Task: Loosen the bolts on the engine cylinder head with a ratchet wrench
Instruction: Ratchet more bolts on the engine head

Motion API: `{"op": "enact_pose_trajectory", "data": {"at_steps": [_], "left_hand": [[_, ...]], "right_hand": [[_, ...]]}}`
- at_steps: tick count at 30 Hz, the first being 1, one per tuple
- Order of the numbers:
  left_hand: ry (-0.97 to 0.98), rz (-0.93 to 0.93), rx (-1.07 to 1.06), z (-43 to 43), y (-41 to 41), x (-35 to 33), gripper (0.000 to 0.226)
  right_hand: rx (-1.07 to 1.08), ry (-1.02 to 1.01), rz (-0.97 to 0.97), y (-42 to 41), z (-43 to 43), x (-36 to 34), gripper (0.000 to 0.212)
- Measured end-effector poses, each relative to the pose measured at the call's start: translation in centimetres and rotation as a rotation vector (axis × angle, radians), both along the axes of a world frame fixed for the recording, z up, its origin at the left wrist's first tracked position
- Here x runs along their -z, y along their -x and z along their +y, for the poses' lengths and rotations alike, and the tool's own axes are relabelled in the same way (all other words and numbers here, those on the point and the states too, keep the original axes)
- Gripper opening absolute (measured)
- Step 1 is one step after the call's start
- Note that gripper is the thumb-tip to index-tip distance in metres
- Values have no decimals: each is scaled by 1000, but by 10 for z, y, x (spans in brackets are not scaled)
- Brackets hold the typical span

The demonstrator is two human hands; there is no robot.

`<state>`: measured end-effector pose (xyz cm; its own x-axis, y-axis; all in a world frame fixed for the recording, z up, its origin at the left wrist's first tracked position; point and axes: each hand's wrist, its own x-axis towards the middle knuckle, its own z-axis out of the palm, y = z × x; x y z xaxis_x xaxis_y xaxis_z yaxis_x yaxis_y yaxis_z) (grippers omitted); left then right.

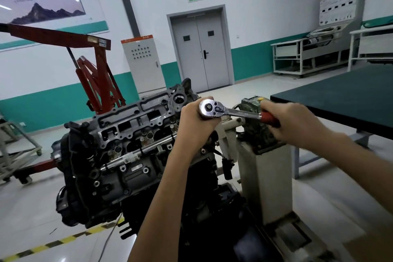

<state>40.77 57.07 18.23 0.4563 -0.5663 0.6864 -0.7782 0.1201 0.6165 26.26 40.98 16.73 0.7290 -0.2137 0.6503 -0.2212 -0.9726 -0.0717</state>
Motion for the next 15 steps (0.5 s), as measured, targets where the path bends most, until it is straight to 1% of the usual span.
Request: {"op": "enact_pose_trajectory", "data": {"at_steps": [2, 3, 4, 6, 7, 9, 10, 11, 13, 15], "left_hand": [[-25, -2, 10, 2, 0, -1, 15], [-8, -5, 13, 3, 0, 1, 15], [30, -15, 10, 3, 1, 4, 19], [140, -67, -34, 1, 5, 11, 28], [196, -95, -63, -3, 7, 14, 27], [266, -104, -77, -10, 12, 20, 20], [283, -84, -68, -13, 12, 21, 21], [291, -55, -51, -13, 11, 21, 27], [257, -14, -8, -12, 6, 20, 39], [203, -29, 9, -9, 2, 17, 41]], "right_hand": [[-2, 15, 8, -3, -4, -5, 33], [-17, -17, 7, -2, -2, 1, 31], [-40, -81, -3, -1, 5, 11, 29], [-85, -279, -48, 1, 33, 40, 28], [-93, -393, -91, 0, 52, 55, 31], [-102, -605, -243, -6, 93, 81, 34], [-122, -698, -316, -11, 112, 89, 34], [-146, -771, -350, -18, 127, 94, 32], [-200, -865, -353, -28, 144, 99, 31], [-213, -864, -322, -28, 137, 98, 30]]}}
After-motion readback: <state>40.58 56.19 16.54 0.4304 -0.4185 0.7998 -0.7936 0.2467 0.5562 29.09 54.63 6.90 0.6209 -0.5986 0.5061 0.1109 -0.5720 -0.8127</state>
